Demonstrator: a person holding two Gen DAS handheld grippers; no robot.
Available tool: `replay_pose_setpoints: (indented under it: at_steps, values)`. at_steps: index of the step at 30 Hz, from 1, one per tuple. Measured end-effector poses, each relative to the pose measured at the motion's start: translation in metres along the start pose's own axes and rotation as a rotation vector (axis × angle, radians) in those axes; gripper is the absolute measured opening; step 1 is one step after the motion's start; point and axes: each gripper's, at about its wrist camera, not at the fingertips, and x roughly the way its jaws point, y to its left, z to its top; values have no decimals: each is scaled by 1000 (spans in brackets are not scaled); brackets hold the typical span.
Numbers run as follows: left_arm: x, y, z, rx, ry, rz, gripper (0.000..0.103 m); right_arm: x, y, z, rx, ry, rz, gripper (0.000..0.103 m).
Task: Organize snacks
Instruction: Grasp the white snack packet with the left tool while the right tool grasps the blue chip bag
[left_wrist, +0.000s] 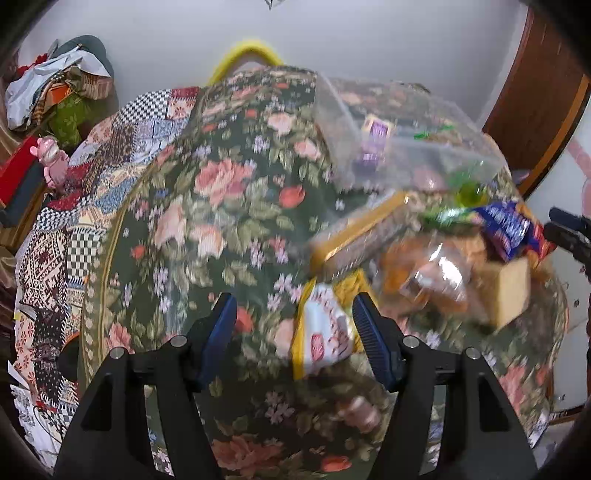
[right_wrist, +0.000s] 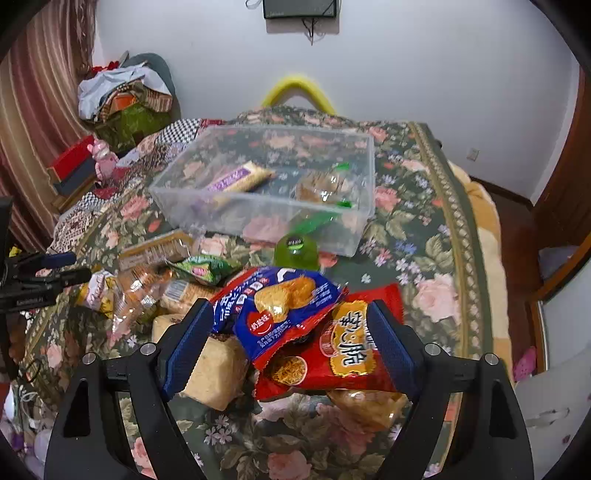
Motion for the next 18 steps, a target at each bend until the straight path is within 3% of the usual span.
replay_pose_setpoints:
  at_steps: [8, 18]
  values:
    - [21, 4, -18, -18, 46, -29, 65, 23, 4, -1, 29, 57, 30, 83]
    - [39, -7, -13, -17, 59, -88, 65, 38, 6, 0, 54, 76, 31, 85]
